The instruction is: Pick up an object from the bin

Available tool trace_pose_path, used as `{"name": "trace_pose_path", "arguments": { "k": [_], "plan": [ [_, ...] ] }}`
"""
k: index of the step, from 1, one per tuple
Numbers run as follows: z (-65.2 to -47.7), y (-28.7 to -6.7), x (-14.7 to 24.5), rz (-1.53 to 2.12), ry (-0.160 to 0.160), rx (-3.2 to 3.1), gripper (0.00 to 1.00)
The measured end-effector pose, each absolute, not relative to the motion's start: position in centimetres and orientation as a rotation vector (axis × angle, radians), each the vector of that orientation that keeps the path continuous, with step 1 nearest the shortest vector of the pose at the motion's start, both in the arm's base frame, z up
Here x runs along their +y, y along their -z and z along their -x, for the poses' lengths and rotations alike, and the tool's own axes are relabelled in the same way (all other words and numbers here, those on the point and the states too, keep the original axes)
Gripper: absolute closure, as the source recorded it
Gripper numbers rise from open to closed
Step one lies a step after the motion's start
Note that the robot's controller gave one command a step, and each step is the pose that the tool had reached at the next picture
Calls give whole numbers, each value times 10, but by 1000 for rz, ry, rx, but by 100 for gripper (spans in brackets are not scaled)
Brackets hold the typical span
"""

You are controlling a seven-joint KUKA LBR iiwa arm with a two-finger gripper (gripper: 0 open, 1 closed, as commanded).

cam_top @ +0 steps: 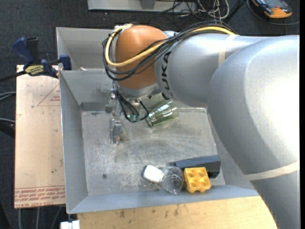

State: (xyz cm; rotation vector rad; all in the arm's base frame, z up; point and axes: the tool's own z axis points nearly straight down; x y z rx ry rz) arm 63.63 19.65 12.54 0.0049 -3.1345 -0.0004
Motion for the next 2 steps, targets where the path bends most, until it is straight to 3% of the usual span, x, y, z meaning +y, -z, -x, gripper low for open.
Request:
{"name": "trace_pose_path", "arguments": {
  "k": [1, 2],
  "plan": [
    [-638, -130, 196, -1, 3, -3142, 0],
    [-646, -112, 185, -91, 4, -3144, 0]
  ]
}}
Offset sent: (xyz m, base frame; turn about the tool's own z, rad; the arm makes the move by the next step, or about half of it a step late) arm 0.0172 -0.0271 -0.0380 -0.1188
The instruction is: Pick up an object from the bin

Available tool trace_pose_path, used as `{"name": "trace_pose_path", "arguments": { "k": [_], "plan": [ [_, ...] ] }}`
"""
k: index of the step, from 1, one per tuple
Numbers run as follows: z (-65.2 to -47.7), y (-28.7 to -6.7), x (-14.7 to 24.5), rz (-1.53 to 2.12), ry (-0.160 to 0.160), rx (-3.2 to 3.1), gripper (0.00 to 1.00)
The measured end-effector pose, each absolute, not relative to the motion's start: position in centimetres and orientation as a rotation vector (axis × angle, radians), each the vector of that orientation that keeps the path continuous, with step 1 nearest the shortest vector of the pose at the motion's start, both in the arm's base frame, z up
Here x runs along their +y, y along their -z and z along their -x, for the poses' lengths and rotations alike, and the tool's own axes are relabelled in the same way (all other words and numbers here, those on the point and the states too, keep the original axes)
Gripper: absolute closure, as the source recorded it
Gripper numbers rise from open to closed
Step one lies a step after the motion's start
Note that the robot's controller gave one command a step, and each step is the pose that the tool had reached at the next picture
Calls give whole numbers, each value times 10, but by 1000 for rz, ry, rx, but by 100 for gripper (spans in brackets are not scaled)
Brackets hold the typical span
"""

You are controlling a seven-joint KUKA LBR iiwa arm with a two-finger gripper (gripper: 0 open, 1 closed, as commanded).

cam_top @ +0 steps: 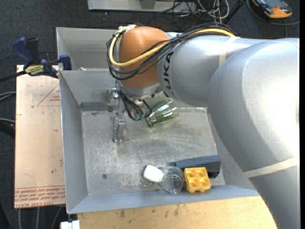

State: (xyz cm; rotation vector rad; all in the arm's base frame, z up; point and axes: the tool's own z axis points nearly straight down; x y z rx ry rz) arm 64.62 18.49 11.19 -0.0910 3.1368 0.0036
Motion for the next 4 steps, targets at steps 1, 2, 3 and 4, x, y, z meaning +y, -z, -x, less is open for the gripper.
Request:
{"name": "trace_pose_path", "arguments": {
  "k": [1, 2, 3, 4],
  "plan": [
    [-645, -103, 155, -73, -2, 3141, 0],
    [-650, -98, 144, -83, -1, 3138, 0],
    [-650, -88, 150, 334, -2, 3122, 0],
    [-609, -77, 172, 146, -6, 3134, 100]
  ]
}}
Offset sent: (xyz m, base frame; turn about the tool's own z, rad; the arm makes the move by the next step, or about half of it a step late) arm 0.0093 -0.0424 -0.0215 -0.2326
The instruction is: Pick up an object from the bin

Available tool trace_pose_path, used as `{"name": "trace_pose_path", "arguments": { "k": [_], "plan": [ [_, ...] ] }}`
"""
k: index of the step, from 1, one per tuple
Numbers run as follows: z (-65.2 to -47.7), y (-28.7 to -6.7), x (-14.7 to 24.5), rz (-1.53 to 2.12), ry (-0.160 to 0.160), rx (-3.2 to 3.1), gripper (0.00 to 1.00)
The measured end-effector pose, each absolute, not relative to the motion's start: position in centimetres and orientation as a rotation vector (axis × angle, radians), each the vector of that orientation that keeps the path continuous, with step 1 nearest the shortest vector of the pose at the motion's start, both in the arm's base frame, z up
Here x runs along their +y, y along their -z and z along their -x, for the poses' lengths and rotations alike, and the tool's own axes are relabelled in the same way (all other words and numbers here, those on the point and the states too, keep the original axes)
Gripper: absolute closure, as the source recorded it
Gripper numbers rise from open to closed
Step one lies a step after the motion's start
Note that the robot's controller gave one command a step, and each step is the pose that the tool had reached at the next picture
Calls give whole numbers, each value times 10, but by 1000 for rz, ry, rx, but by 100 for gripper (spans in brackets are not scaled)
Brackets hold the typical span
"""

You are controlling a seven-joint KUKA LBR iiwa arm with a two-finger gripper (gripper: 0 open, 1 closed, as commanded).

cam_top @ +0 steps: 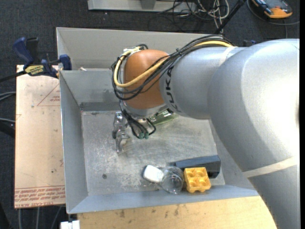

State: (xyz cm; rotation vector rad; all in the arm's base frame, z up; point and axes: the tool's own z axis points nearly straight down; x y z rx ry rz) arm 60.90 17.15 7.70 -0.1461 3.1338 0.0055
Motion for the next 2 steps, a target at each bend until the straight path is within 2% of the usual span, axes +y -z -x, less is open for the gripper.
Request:
{"name": "trace_pose_path", "arguments": {
  "k": [1, 2],
  "plan": [
    [-609, -77, 171, 146, -6, 3134, 100],
    [-562, -126, 117, 632, 1, 3075, 0]
  ]
}}
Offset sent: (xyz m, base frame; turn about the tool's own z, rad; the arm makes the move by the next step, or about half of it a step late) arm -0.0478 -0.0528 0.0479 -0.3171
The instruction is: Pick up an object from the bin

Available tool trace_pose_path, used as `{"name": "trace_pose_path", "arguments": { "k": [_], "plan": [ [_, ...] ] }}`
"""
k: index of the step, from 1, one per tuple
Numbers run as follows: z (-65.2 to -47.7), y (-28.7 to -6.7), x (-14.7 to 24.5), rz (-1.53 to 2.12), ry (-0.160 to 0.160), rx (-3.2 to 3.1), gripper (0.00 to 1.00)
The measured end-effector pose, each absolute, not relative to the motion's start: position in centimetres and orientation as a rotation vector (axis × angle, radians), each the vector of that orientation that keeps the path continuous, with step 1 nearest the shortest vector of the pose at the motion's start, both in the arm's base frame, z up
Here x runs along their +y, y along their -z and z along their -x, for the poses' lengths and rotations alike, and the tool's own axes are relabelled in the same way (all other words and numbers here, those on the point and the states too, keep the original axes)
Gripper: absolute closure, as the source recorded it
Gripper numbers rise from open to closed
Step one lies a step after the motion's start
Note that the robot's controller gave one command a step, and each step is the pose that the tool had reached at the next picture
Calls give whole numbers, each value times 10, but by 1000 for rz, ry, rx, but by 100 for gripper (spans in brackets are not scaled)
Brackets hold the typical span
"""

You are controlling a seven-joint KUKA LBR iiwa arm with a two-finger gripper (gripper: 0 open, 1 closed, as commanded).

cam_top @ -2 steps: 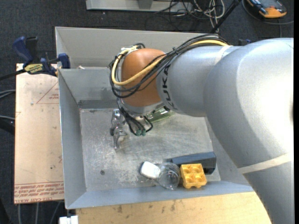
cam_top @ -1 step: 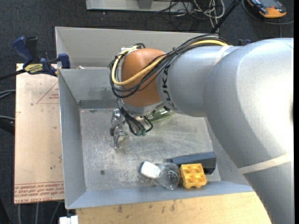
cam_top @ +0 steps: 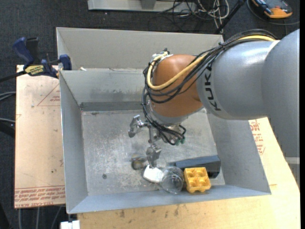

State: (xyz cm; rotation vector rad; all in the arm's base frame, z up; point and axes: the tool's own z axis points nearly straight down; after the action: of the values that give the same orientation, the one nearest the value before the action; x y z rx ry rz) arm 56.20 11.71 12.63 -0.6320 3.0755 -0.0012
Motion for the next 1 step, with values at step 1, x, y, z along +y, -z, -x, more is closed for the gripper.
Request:
{"name": "trace_pose_path", "arguments": {
  "k": [1],
  "plan": [
    [-562, -125, 119, 635, -2, 3076, 0]
  ]
}}
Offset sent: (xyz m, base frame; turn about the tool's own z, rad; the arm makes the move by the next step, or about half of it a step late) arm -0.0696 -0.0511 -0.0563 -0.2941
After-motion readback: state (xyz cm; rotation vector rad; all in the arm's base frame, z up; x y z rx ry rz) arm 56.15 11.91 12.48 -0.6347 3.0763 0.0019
